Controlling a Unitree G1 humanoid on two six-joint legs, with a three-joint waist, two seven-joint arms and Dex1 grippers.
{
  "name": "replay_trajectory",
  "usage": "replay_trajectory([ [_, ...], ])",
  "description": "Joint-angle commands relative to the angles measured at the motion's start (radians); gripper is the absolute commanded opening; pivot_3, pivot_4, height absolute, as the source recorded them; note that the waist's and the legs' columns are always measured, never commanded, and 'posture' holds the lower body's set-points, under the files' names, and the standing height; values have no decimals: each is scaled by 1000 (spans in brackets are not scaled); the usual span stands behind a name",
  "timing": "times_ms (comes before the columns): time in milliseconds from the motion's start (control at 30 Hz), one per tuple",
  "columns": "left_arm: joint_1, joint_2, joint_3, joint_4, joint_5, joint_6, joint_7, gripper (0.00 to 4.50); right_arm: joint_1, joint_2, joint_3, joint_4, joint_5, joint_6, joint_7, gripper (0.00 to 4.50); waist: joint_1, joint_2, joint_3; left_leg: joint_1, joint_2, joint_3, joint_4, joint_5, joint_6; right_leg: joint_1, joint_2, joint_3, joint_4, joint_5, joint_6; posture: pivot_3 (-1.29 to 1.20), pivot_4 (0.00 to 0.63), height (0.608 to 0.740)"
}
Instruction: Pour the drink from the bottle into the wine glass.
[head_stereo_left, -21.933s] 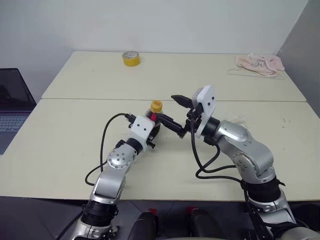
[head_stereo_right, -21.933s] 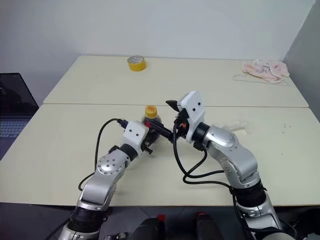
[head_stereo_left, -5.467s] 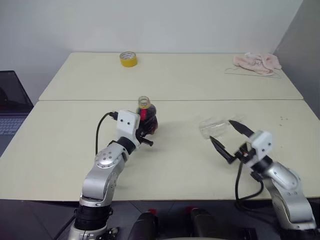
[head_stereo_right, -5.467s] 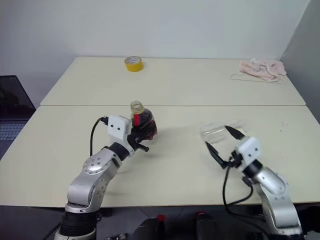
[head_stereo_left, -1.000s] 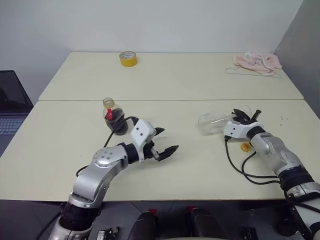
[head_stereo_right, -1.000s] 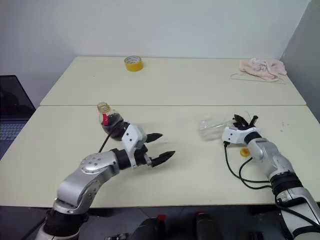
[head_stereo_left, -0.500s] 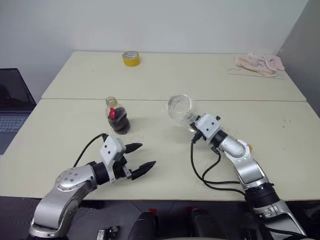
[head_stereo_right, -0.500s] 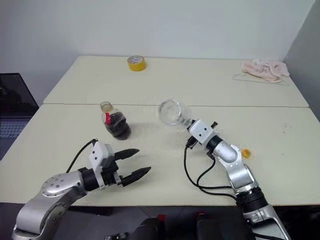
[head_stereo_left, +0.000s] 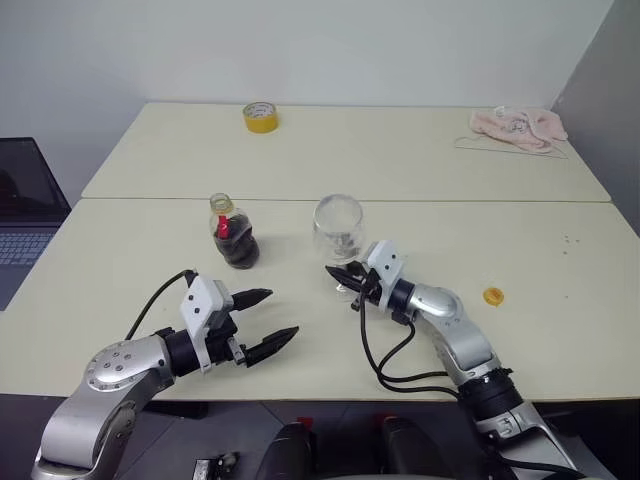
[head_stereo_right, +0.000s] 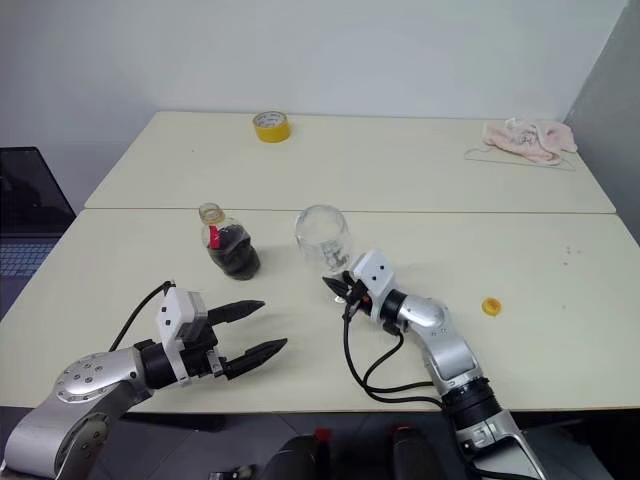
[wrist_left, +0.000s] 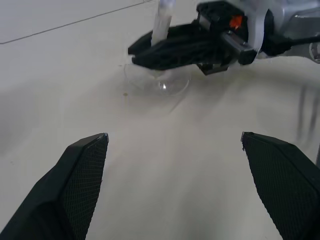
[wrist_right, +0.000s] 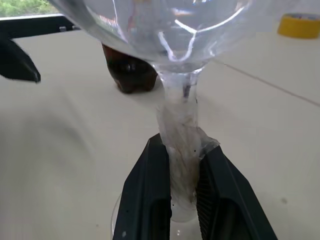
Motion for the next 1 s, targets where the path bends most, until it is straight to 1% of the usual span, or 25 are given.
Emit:
replay_trajectory([
  [33,-6,3,-7,-41,8,-29,2,4500,-18,20,6,28,-17,-64,1,343,0,0,0,0,0,0,0,0,0,0,0,0,0,0,0,0,150,740],
  [167,-23,3,-25,-24,27,-59,-4,4500,-19,27,-2,74,-23,-112,5,342,0,0,0,0,0,0,0,0,0,0,0,0,0,0,0,0,150,740],
  [400,-32,-3,-38,10,33,-91,-18,4500,-13,18,-3,107,-25,-136,20,342,0,0,0,0,0,0,0,0,0,0,0,0,0,0,0,0,150,740],
  [467,-36,-4,-43,18,37,-100,-22,4500,-9,16,-6,108,-21,-136,24,1080,0,0,0,0,0,0,0,0,0,0,0,0,0,0,0,0,150,740],
  [567,-39,-6,-51,28,44,-113,-27,4500,-4,13,-9,105,-16,-134,32,1972,0,0,0,0,0,0,0,0,0,0,0,0,0,0,0,0,150,740],
  [600,-39,-7,-52,31,45,-116,-28,4500,-3,12,-9,103,-16,-134,33,2390,0,0,0,0,0,0,0,0,0,0,0,0,0,0,0,0,150,740],
  [800,-43,-10,-63,41,57,-130,-26,4500,11,2,-16,73,-12,-124,32,4458,0,0,0,0,0,0,0,0,0,0,0,0,0,0,0,0,150,740],
  [1000,-51,-24,-69,41,64,-117,3,4500,66,-46,-37,-32,12,-75,35,4458,2,0,0,0,0,0,0,0,0,0,0,0,0,0,0,0,150,740],
])
